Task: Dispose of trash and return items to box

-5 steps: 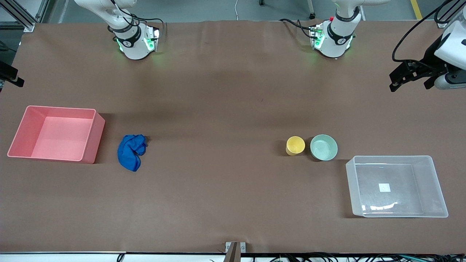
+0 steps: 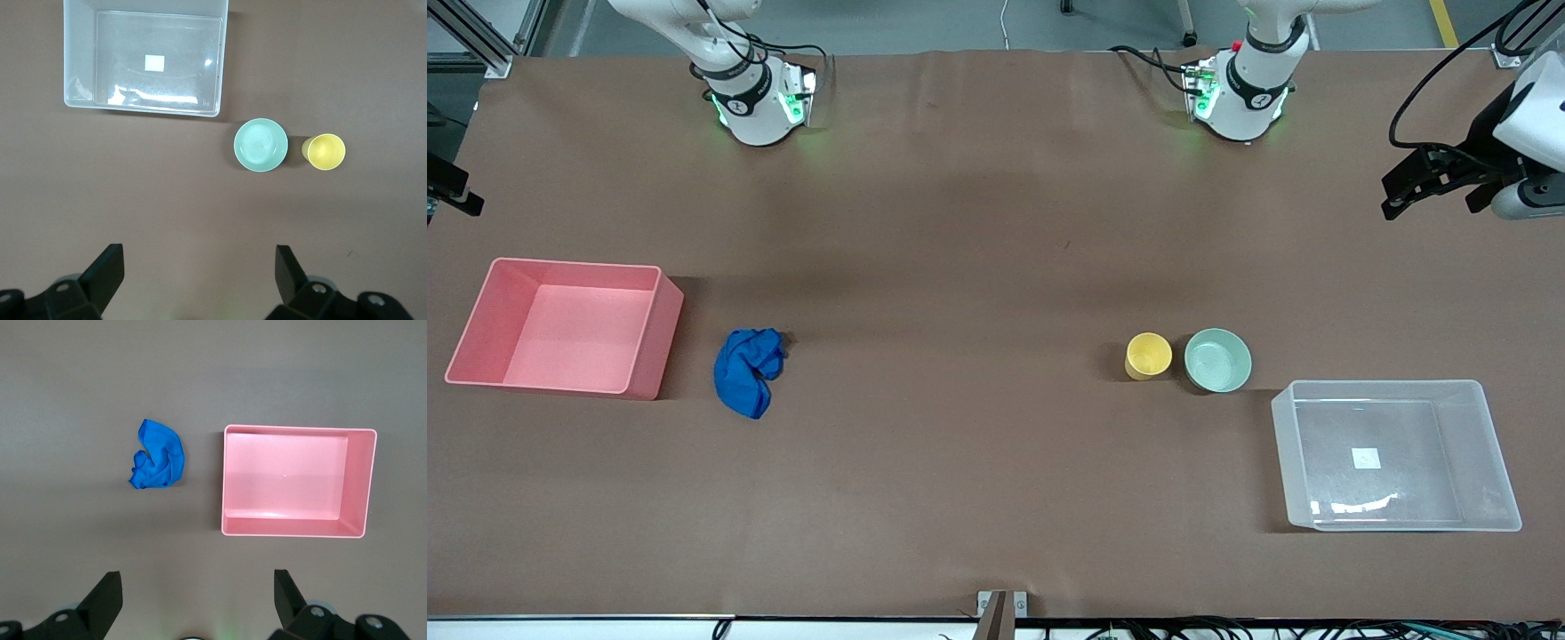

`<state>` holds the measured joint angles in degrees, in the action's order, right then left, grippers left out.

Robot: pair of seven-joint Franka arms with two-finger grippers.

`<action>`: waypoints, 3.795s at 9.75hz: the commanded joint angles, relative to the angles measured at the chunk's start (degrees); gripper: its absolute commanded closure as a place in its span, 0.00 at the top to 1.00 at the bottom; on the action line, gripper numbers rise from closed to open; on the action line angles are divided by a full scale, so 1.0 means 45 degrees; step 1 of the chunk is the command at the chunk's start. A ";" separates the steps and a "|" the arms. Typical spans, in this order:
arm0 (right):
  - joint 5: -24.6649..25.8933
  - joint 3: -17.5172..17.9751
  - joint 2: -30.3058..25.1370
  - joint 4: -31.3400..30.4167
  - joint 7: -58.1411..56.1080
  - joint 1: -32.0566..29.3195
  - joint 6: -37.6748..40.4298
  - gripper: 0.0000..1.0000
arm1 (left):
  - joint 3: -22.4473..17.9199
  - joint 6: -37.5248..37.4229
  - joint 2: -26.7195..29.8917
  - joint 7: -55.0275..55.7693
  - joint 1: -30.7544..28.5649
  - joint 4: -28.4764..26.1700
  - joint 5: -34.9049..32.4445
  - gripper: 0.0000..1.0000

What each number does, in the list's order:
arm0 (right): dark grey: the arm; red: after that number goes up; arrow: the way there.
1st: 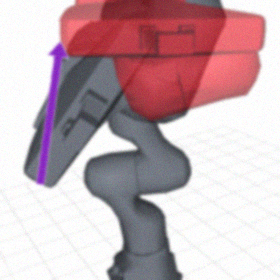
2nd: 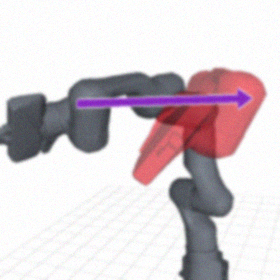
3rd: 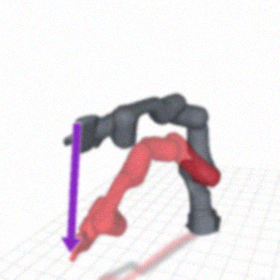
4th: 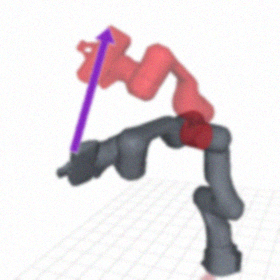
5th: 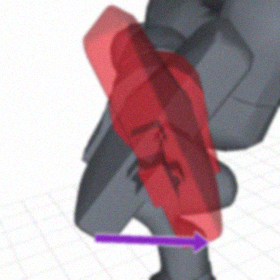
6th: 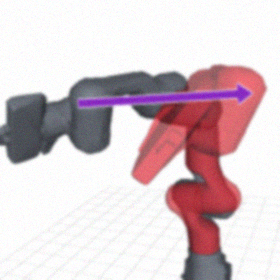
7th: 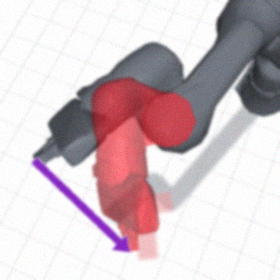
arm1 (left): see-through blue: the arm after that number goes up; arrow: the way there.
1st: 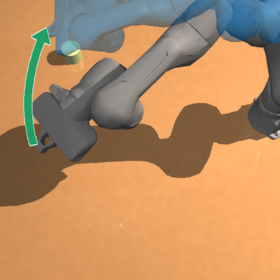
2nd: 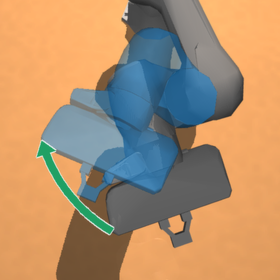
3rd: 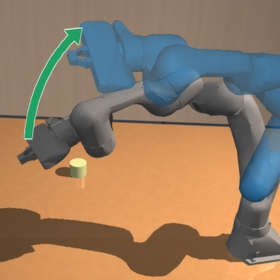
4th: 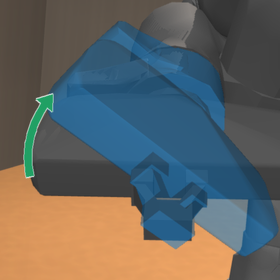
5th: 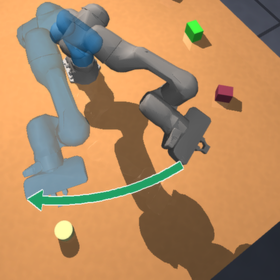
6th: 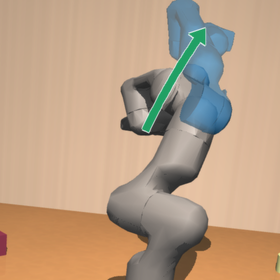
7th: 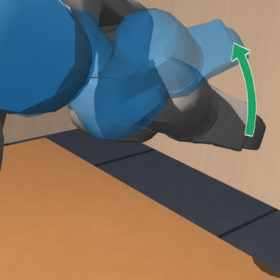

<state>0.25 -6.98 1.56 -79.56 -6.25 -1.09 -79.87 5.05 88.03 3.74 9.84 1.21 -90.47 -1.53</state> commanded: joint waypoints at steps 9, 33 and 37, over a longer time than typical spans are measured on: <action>-0.0135 0.0107 -0.0209 -0.2039 -0.0017 0.0281 -0.1932 1.00 | 0.0011 0.7069 -0.1863 0.0079 -0.0133 -0.4968 0.0086 1.00; -0.0115 0.0107 0.5728 -0.9467 0.2913 0.3075 -1.5083 0.12 | 0.0148 1.0123 -0.4291 0.1584 0.0140 -0.5434 -0.0031 0.00; -0.0115 0.0087 0.5088 -0.9370 0.2756 0.2919 -1.4462 0.04 | 0.0012 0.7040 -0.4911 0.0048 -0.0248 -0.1737 -0.1976 0.00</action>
<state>0.10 -6.34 27.22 -120.80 6.18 12.02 -146.66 5.38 120.60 -13.61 13.33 1.14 -102.23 -7.06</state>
